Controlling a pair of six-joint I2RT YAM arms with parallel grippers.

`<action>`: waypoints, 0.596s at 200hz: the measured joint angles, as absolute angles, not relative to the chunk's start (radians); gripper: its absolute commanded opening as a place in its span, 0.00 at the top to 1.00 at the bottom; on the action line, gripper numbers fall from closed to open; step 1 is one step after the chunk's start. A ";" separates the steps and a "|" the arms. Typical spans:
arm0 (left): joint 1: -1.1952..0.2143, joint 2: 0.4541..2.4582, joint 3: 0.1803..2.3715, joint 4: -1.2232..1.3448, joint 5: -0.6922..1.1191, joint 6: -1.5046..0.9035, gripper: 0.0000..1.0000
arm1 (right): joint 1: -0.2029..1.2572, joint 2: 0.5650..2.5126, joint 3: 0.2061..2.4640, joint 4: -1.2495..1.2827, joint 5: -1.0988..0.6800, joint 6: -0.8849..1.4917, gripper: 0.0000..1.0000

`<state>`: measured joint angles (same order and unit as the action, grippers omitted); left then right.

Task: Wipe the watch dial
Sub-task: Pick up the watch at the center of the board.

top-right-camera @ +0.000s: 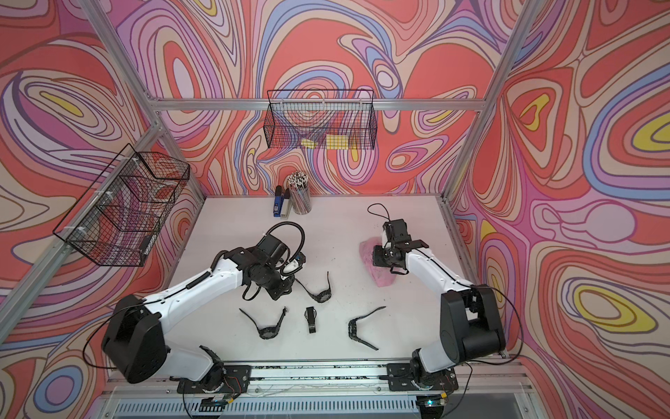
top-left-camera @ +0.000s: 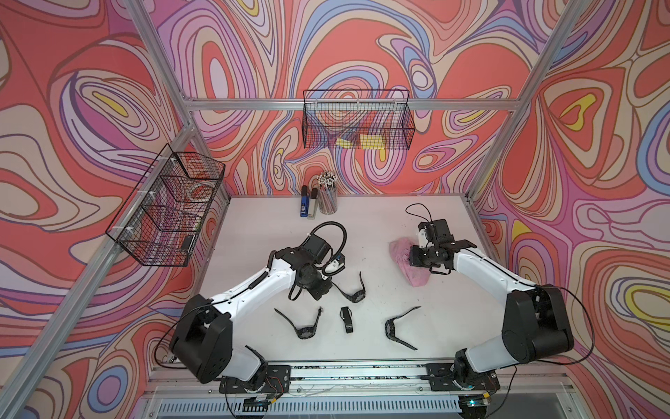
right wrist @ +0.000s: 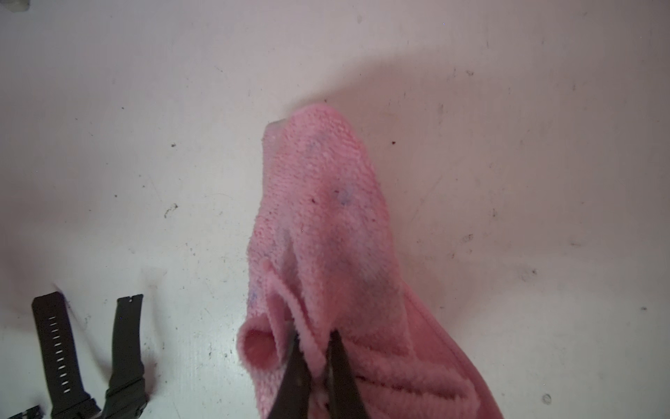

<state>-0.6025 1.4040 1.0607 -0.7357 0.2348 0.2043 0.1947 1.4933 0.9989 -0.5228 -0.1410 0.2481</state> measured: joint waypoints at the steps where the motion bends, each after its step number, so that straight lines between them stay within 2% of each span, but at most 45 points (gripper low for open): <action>1: -0.603 1.401 1.061 -0.733 0.238 0.203 1.00 | 0.195 1.491 0.999 -0.522 -0.144 0.249 1.00; 59: -0.599 1.220 0.979 -0.425 0.511 0.028 1.00 | 0.191 1.406 0.999 -0.495 -0.258 0.283 1.00; 119: -0.590 1.222 0.852 -0.060 0.755 -0.204 1.00 | 0.191 1.390 0.938 -0.370 -0.435 0.370 1.00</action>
<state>-0.5900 1.2217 0.8524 -0.0605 0.7547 -0.2043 0.1913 1.3899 0.9382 -0.3702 -0.4351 0.3702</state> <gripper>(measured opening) 0.228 0.081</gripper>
